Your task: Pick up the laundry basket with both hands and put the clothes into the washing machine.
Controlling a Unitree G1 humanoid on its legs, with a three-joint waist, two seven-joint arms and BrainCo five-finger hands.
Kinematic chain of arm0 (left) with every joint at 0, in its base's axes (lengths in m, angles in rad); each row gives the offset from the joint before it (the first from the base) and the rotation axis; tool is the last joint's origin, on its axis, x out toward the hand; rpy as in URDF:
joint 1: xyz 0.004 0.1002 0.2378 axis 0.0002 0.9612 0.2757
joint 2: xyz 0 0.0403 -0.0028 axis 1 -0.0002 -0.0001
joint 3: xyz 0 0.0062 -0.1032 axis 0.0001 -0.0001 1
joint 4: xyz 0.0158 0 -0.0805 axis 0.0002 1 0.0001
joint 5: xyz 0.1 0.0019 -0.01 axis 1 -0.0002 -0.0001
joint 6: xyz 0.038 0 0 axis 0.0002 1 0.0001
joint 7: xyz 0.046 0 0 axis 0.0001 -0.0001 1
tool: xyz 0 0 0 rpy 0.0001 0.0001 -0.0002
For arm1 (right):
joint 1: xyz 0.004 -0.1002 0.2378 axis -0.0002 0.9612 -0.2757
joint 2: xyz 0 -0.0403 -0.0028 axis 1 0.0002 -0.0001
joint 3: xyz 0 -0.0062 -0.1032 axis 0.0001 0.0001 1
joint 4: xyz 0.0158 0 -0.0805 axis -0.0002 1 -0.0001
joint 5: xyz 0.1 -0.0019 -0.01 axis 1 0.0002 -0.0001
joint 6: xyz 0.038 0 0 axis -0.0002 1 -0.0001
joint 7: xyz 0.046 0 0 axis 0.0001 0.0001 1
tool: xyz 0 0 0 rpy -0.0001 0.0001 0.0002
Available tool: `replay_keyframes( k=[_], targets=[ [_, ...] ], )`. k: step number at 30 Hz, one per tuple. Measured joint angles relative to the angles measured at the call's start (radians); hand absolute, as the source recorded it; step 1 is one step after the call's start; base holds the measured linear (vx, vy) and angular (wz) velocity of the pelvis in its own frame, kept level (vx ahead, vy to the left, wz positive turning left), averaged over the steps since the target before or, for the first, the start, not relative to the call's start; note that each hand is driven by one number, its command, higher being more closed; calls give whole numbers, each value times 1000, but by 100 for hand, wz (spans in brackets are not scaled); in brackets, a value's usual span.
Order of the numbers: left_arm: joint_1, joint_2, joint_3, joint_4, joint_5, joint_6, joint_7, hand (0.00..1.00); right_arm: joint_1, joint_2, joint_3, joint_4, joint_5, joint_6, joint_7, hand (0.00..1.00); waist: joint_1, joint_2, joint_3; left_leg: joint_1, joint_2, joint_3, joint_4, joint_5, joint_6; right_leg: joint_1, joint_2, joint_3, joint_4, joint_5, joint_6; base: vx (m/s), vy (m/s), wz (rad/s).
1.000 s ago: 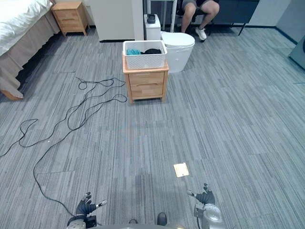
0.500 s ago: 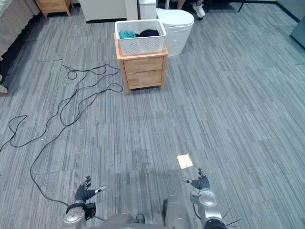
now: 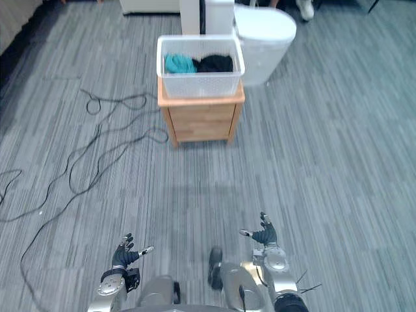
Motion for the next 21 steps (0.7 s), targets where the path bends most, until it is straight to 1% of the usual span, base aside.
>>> replay_keyframes(
  k=[1,2,3,4,5,6,7,8,9,10,11,12,13,14,15,16,17,18,19,20,21],
  targets=[
    [4,0,0,1,1,2,-1,0,-12,-1,0,6,-1,1,-1,0,13,-2,3,-48,-26,-4,-181,1,-1,43,-14,19,-20,-22,15,679,123,-51],
    [5,-1,1,1,3,2,0,0,-11,-1,-7,18,-1,2,-4,0,23,-7,8,-64,-46,-9,-333,11,-13,76,-28,35,-33,-38,28,577,138,-41],
    [10,-3,1,0,4,2,0,0,-10,0,-16,26,-1,5,-4,0,26,-11,11,-59,-65,-16,-514,45,-43,118,-41,44,-55,-53,45,605,178,-44],
    [26,-8,1,0,5,2,0,0,-13,-3,-22,43,-2,4,-5,0,30,-2,6,-40,-77,-34,-723,102,-60,168,-50,65,-80,-78,66,607,230,-46],
    [31,-10,2,0,5,1,1,0,-16,-8,-24,54,-2,4,-6,0,34,8,2,-40,-73,-41,-783,114,-70,183,-47,78,-88,-93,77,609,269,-60],
    [34,-6,4,3,6,2,2,0,-19,-8,-25,76,-5,4,-9,0,46,5,-1,-43,-68,-41,-758,219,-54,215,-62,99,-88,-125,94,617,312,-56],
    [21,-3,4,12,9,3,2,0,-18,-2,-24,101,-7,7,-10,0,49,-21,-16,-41,-100,-30,-732,279,-5,223,-100,116,-57,-141,104,646,333,-44],
    [15,0,4,13,9,2,3,0,-14,1,-26,101,-15,8,-9,0,45,-37,-25,-32,-126,-9,-720,274,18,181,-142,120,48,-143,109,648,320,-27],
    [16,-2,-2,17,9,3,2,0,-5,2,-28,101,-21,8,-8,0,44,-41,-27,-16,-138,5,-709,258,41,151,-160,124,130,-144,118,640,326,-19],
    [16,-2,-19,31,9,6,3,0,4,3,-33,101,-35,8,-5,0,41,-43,-27,32,-172,14,-694,219,97,94,-195,122,342,-119,184,611,313,-2],
    [11,5,-28,46,10,10,3,0,15,5,-32,103,-39,9,-4,0,20,-47,-26,107,-208,14,-693,174,122,30,-238,119,576,-45,241,727,352,11],
    [9,8,-30,51,10,13,3,0,17,6,-31,107,-43,10,-4,0,16,-47,-26,146,-221,15,-694,156,129,-3,-258,116,689,-44,237,596,267,19],
    [9,13,-33,53,10,19,4,0,18,9,-23,113,-46,11,-3,0,12,-45,-25,237,-233,18,-713,132,135,-62,-285,93,850,-62,205,583,226,6],
    [7,19,-34,56,10,19,6,0,25,11,-15,113,-48,11,-4,0,4,-46,-26,279,-237,18,-733,130,138,-89,-296,67,890,-75,185,452,158,10],
    [4,32,-34,57,10,19,8,0,20,15,4,111,-53,8,-3,0,-10,-47,-29,349,-238,7,-779,130,138,-145,-298,17,903,-98,158,621,171,18],
    [-5,46,-34,57,10,19,8,0,4,21,9,105,-52,5,-3,0,-11,-48,-29,398,-234,-2,-816,130,138,-198,-291,-26,850,-124,169,396,90,23],
    [-6,49,-34,58,10,19,7,0,5,22,8,105,-52,5,-3,0,-17,-49,-29,419,-232,-5,-828,129,137,-221,-284,-41,796,-134,181,510,65,19],
    [-2,48,-33,58,10,19,7,0,1,21,7,107,-52,5,-3,0,-20,-48,-28,455,-227,-6,-839,118,118,-258,-264,-52,670,-135,185,375,-7,18],
    [4,48,-31,61,10,20,7,0,1,21,6,107,-52,5,-3,0,-21,-48,-28,486,-222,-6,-840,100,93,-271,-240,-46,529,-122,192,447,-21,21],
    [6,49,-29,63,10,20,6,0,1,21,6,107,-52,5,-3,0,-23,-49,-28,498,-220,-6,-840,88,81,-277,-226,-46,457,-104,194,373,-60,34],
    [12,51,-28,66,10,20,5,0,8,24,6,112,-52,6,-3,0,-27,-57,-32,521,-222,-6,-839,62,66,-282,-201,-45,306,-16,179,376,-78,41]
  ],
)
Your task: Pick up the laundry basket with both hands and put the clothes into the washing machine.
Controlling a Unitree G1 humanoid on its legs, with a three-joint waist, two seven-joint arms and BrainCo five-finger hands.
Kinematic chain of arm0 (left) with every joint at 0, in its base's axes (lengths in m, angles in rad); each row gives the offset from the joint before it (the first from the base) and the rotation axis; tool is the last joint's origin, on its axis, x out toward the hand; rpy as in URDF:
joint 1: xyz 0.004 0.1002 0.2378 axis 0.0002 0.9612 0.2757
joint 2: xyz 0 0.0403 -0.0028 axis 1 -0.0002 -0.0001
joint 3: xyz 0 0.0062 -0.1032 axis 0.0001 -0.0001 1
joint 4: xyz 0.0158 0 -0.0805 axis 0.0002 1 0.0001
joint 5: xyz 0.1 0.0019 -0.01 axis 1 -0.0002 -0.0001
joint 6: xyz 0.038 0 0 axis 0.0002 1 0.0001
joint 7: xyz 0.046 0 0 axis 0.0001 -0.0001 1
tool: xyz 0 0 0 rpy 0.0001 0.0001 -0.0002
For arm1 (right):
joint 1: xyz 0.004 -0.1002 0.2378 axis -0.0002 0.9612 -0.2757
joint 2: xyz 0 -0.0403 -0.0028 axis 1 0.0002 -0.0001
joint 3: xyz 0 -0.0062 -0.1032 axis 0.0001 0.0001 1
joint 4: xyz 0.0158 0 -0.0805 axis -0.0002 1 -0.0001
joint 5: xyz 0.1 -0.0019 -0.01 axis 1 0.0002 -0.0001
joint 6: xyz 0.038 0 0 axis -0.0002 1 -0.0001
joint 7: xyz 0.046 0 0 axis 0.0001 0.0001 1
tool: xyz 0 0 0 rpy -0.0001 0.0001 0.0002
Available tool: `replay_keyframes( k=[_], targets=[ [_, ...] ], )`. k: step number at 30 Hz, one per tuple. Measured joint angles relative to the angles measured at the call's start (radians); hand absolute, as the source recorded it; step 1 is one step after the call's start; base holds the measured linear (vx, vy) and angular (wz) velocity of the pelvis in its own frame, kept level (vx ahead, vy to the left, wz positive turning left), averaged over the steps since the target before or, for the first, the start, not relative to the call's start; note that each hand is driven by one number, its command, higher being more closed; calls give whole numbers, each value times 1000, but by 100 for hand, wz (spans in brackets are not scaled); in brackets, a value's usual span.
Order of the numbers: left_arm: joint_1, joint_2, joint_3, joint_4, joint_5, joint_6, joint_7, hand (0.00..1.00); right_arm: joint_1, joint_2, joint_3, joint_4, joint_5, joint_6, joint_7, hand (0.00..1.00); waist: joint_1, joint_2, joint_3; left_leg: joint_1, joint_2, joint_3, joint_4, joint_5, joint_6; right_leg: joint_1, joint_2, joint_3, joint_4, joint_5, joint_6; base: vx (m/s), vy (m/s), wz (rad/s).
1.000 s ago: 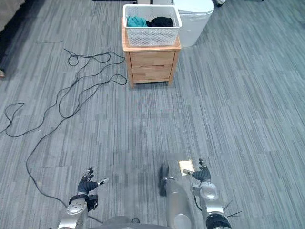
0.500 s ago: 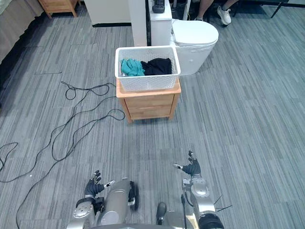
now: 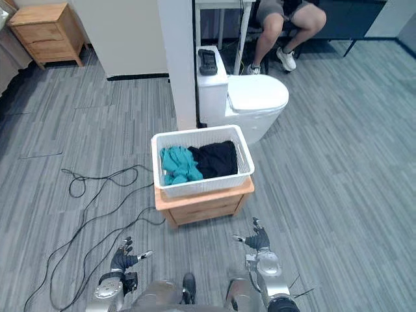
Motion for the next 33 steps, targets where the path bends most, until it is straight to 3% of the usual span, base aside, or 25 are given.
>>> replay_keyframes(
  k=[1,2,3,4,5,7,9,12,13,14,19,25,33],
  targets=[
    [13,16,1,4,0,0,0,0,12,10,0,11,0,1,0,0,-2,-32,-10,19,-23,-13,10,-29,-9,-2,8,20,-113,179,-20,378,-102,38],
    [13,11,3,20,1,0,-1,0,21,8,-1,19,0,1,1,0,-3,-37,-6,30,-31,-29,17,-43,-15,2,9,26,-101,184,-72,346,-133,18],
    [23,-8,7,33,2,5,-2,0,23,2,-8,27,0,5,1,0,-1,-3,-22,30,4,-53,38,-57,-25,6,30,17,-89,174,-72,336,-161,11],
    [35,-25,10,33,4,5,-2,0,40,1,-23,24,0,3,1,0,-5,12,-39,26,26,-61,61,-74,-47,29,45,3,-131,154,-70,346,-156,8],
    [35,-34,12,34,7,5,-2,0,46,0,-30,24,0,3,1,0,-5,21,-36,21,39,-60,80,-82,-55,40,55,-5,-146,154,-71,328,-159,20],
    [27,-59,21,32,20,5,-3,0,73,5,-40,12,1,6,0,0,0,29,-33,-80,95,-54,321,-105,-90,114,93,-27,-226,145,-91,299,-184,21],
    [28,-79,29,31,20,4,-4,0,95,7,-44,2,3,5,-1,0,15,33,-34,-119,134,-36,435,-126,-80,172,111,-32,-253,130,-107,221,-90,0],
    [19,-86,33,31,20,1,-2,0,102,13,-83,-15,8,5,-6,0,22,41,-39,-163,176,-29,318,-135,-80,197,113,-28,-268,132,-99,137,3,-10],
    [20,-89,33,34,20,1,-2,0,103,11,-90,-20,8,4,-11,0,20,49,-41,-167,182,-37,256,-119,-92,195,114,-27,-268,133,-92,112,102,-15],
    [18,-93,34,44,19,1,-1,0,103,3,-113,-20,8,5,-24,0,21,62,-42,-166,186,-41,166,-53,-91,196,119,-16,-273,130,-77,110,141,-13],
    [27,-81,54,55,17,2,18,0,132,17,-128,-33,-3,7,-44,0,26,58,-59,-93,143,-8,58,-34,-71,250,91,12,-355,158,-34,81,120,-9],
    [27,-46,116,-3,15,1,27,0,128,2,-188,-143,-19,6,-77,0,20,61,-82,-32,126,11,-36,-6,-76,271,98,34,-411,173,-34,110,14,-13],
    [-36,-20,122,-99,-42,-1,82,0,27,-57,-164,-153,-19,7,-108,0,18,74,-95,-33,119,11,-76,11,-71,278,113,51,-489,215,-39,29,-12,-8]
  ],
)
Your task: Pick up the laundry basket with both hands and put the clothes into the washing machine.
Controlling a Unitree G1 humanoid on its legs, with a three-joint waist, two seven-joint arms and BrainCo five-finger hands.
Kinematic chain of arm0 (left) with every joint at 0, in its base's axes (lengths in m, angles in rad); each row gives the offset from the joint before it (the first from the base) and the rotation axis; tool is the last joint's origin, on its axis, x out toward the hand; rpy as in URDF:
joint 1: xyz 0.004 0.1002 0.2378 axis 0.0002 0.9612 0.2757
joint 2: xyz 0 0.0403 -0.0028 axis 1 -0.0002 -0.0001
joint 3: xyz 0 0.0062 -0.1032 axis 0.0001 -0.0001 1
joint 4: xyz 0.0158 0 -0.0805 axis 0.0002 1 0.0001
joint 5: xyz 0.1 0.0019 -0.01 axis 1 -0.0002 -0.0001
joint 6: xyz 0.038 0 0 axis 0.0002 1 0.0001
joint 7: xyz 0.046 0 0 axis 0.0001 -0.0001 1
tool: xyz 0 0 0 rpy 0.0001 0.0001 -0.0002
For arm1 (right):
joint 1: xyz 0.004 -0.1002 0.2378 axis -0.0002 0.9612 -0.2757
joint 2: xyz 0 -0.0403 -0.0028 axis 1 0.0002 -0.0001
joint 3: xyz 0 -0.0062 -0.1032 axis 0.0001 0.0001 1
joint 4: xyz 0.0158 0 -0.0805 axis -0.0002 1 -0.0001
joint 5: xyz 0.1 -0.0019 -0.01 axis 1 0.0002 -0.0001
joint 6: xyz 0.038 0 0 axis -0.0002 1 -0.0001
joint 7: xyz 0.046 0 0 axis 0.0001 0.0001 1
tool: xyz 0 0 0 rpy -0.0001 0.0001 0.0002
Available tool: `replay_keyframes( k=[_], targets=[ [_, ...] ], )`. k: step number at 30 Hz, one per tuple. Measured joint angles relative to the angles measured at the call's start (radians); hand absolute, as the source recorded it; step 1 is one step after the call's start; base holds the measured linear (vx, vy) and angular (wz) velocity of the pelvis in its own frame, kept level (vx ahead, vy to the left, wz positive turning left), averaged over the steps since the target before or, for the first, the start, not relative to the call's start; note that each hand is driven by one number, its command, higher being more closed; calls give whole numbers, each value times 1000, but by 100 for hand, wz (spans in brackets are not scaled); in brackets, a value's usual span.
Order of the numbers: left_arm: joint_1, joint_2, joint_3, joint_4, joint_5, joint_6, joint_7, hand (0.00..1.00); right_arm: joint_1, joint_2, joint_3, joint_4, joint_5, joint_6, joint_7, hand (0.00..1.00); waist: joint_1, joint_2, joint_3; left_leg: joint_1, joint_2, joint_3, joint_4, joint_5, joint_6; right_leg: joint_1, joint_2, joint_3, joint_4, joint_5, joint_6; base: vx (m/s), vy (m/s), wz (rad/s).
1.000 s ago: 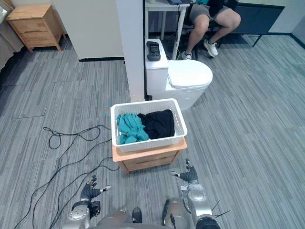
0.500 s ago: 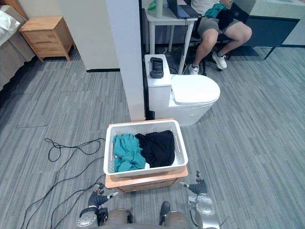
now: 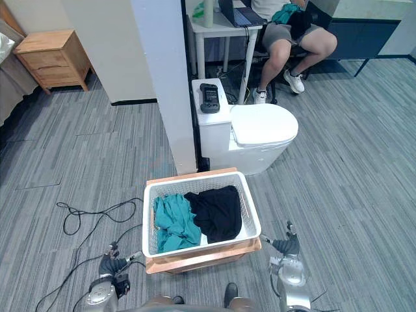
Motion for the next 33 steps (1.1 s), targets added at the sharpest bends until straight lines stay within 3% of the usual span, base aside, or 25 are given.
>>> replay_keyframes(
  k=[4,9,12,14,15,18,24,25,33],
  targets=[
    [-96,3,-63,3,2,1,16,0,-118,-15,95,2,-1,1,-2,0,-1,-1,7,-52,-8,0,-6,24,5,-48,-3,6,-19,36,-9,-81,-14,-5],
    [-248,-3,-150,56,25,5,29,0,-349,-14,212,49,-14,1,-2,0,1,-13,111,-130,-14,17,0,62,9,-134,-9,32,-19,88,-18,-162,-24,-12],
    [-347,14,-150,86,30,-23,65,0,-492,-22,224,139,-33,14,-15,0,4,-12,181,-221,-11,17,64,63,9,-214,-14,40,18,98,-16,-186,-33,-4],
    [-434,43,-152,145,31,-12,69,0,-586,-39,224,198,-41,28,-21,0,3,-13,215,-280,-8,17,104,63,10,-270,-16,43,51,100,-18,-175,-34,-3],
    [-490,57,-156,204,32,3,68,100,-652,-53,224,237,-42,35,-21,0,1,-16,242,-313,-8,17,126,63,10,-302,-19,47,68,103,-17,-162,-19,-4],
    [-569,62,-158,245,32,9,73,100,-752,-93,223,299,-41,47,-21,0,3,-14,296,-365,-8,17,162,62,11,-345,-24,50,80,119,-16,-115,0,-1],
    [-604,93,-160,242,29,11,96,100,-774,-95,246,297,-39,65,-29,0,1,-13,298,-414,4,12,204,57,18,-380,-28,47,99,120,-18,-18,5,1],
    [-608,97,-160,241,28,12,100,100,-774,-95,246,296,-38,65,-32,100,1,-13,298,-419,4,12,207,56,19,-385,-28,47,102,120,-18,0,0,0],
    [-558,113,-174,168,4,30,125,100,-715,-83,245,232,-16,58,-46,100,-3,-13,301,-422,4,13,207,56,19,-391,-29,49,108,120,-18,9,-1,0]
  ],
)
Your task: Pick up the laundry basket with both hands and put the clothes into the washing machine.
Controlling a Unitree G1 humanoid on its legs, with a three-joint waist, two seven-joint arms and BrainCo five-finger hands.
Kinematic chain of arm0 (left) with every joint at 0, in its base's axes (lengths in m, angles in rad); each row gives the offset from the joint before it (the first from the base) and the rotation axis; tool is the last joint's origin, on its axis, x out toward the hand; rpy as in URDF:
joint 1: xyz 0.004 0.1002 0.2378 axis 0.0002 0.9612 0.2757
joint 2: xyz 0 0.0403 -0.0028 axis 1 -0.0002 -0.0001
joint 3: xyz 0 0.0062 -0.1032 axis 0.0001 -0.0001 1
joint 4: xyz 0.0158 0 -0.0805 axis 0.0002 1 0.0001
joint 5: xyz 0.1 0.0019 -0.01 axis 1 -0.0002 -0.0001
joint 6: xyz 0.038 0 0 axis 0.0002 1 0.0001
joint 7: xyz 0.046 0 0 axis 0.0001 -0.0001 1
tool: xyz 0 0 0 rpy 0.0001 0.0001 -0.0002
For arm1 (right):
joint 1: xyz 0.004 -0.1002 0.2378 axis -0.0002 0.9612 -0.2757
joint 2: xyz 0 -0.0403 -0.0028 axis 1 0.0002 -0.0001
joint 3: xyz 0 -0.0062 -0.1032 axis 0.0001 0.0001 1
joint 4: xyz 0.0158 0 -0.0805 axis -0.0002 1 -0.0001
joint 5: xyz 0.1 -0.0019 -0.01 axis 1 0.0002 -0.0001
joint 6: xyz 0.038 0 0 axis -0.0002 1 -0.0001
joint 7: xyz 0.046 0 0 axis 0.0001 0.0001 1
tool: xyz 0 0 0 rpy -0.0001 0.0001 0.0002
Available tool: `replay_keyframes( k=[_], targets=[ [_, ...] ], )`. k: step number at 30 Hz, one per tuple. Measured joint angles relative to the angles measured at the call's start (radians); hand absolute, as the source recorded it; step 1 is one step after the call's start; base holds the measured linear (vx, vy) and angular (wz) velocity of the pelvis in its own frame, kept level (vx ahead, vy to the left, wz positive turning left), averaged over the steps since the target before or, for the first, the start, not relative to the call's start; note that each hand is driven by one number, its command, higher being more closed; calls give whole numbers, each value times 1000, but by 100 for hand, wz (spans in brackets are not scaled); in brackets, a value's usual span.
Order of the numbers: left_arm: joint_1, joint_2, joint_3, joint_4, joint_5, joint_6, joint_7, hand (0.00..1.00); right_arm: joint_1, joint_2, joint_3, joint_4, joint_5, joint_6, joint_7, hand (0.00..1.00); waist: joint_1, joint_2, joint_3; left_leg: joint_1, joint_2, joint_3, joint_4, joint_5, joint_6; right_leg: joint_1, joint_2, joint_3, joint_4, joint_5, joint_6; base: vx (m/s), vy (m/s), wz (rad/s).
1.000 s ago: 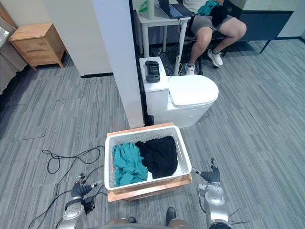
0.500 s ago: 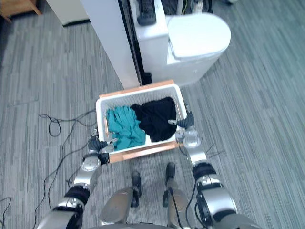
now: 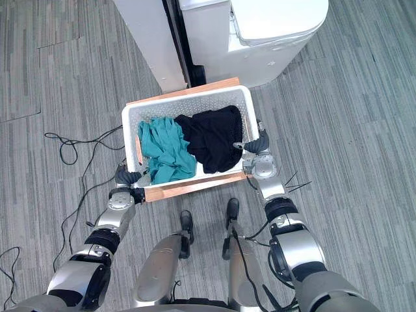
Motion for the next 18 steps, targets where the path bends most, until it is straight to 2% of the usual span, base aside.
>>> replay_keyframes(
  k=[7,11,15,18],
  targets=[
    [247,3,-47,-260,0,28,8,100,257,8,-15,-268,21,-1,-6,100,-4,0,-1,89,-1,0,-34,-13,-1,91,3,-2,-34,-9,2,67,16,0],
    [417,0,-58,-435,-2,28,7,100,430,13,-16,-479,16,-1,-7,100,-21,1,-17,139,3,-6,-37,-37,-10,143,9,-6,-36,-32,4,71,21,2],
    [562,-9,-59,-562,-11,27,-13,100,612,22,-14,-670,7,-5,0,100,-19,4,-100,190,3,-14,-35,-49,-16,188,22,3,-38,-52,5,117,23,-8],
    [622,-11,-59,-632,-21,20,-15,100,650,21,-13,-733,3,-24,8,100,-19,6,-142,197,-13,-92,-18,-54,-22,190,27,43,-42,-50,6,62,-2,-37]
  ],
)
